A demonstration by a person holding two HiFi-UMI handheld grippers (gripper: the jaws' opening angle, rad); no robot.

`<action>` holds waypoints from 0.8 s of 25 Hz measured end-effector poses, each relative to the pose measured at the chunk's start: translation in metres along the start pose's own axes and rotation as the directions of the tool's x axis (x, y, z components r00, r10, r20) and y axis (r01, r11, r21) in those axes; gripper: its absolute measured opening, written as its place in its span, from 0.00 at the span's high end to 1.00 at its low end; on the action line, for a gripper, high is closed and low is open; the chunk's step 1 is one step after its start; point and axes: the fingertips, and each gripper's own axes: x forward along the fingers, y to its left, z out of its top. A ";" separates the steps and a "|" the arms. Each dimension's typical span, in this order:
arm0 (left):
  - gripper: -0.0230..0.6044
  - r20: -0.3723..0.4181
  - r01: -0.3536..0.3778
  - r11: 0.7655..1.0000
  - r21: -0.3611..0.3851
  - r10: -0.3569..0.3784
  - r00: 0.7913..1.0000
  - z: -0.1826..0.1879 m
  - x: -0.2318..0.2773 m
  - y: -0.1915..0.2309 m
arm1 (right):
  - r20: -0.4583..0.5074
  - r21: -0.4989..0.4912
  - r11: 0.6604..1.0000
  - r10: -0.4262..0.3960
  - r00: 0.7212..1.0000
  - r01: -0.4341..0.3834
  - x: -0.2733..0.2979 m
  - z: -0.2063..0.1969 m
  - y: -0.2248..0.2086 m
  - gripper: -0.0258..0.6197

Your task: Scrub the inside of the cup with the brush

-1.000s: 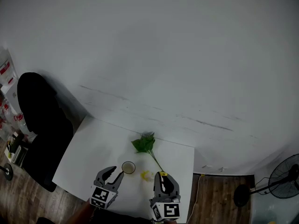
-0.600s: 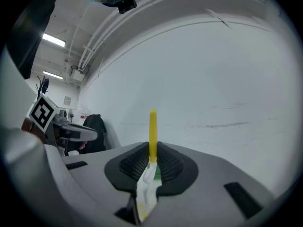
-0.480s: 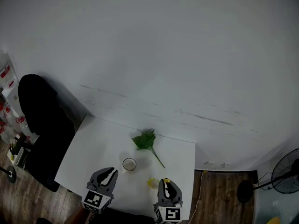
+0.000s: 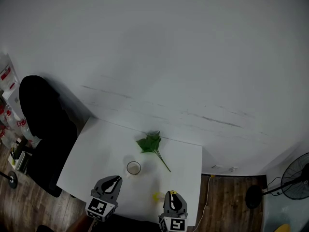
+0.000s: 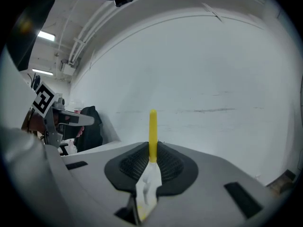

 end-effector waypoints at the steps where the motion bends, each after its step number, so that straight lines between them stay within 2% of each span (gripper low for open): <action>1: 0.90 0.000 0.003 1.000 0.002 -0.003 1.000 0.000 0.000 -0.002 | 0.004 -0.001 1.000 -0.001 1.000 0.001 0.000 0.002 -0.001 0.86; 20: 0.90 0.021 0.006 1.000 0.004 -0.006 1.000 0.006 0.003 -0.009 | 0.041 0.000 1.000 0.006 0.999 -0.006 0.002 0.019 -0.002 0.86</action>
